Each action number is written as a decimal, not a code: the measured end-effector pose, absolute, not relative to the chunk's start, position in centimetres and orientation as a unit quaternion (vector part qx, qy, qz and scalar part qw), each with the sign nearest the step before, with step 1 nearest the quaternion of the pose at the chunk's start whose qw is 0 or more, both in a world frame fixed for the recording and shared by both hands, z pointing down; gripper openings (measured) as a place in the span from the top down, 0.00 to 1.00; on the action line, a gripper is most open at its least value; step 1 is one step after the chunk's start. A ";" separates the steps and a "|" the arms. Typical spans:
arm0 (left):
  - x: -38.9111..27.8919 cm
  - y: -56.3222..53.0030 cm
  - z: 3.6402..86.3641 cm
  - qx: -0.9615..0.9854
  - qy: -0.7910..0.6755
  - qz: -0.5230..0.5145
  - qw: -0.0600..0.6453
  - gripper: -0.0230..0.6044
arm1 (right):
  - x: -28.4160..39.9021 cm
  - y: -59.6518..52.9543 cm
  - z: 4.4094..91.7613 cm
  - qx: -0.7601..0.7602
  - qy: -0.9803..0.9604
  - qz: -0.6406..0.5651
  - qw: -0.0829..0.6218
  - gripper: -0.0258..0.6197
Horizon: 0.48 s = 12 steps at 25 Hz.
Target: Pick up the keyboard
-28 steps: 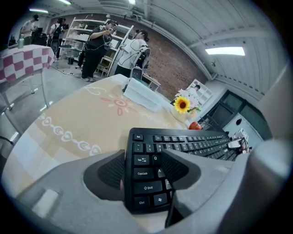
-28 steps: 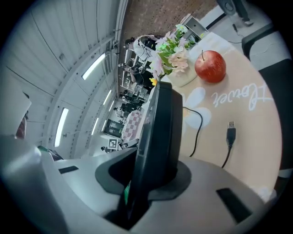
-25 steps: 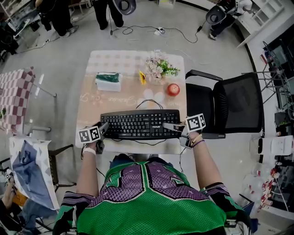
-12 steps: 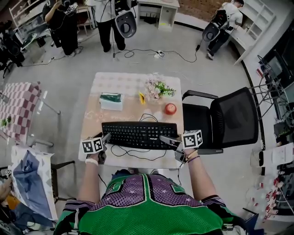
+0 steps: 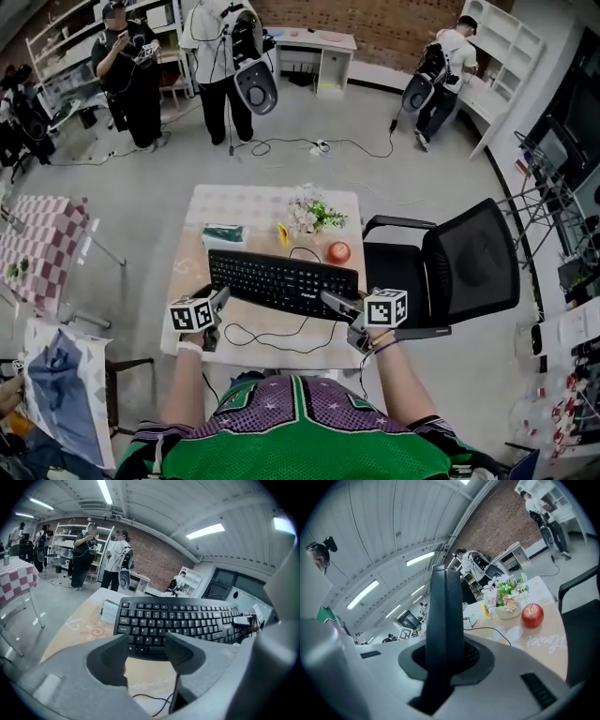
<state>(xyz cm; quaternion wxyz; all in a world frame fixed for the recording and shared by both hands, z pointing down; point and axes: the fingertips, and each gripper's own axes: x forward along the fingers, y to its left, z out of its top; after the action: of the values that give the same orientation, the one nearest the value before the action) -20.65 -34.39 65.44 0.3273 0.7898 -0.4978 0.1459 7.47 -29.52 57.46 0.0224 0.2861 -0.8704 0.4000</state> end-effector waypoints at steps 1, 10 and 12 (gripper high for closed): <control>-20.4 -34.5 64.7 0.792 -0.498 0.142 0.323 0.57 | 7.6 -29.7 57.0 0.294 -0.871 0.392 0.022 0.84; -17.7 -34.9 57.8 0.826 -0.487 0.100 0.267 0.57 | 9.0 -30.0 53.4 0.353 -0.875 0.332 0.008 0.84; -17.1 -34.8 56.5 0.831 -0.483 0.095 0.258 0.57 | 9.5 -29.7 52.5 0.360 -0.874 0.327 -0.002 0.84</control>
<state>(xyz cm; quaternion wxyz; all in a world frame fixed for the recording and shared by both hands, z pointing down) -17.09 -34.79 56.48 0.2575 0.8312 -0.4835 0.0947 9.52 -29.75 52.50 -0.0025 0.3600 -0.8738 0.3270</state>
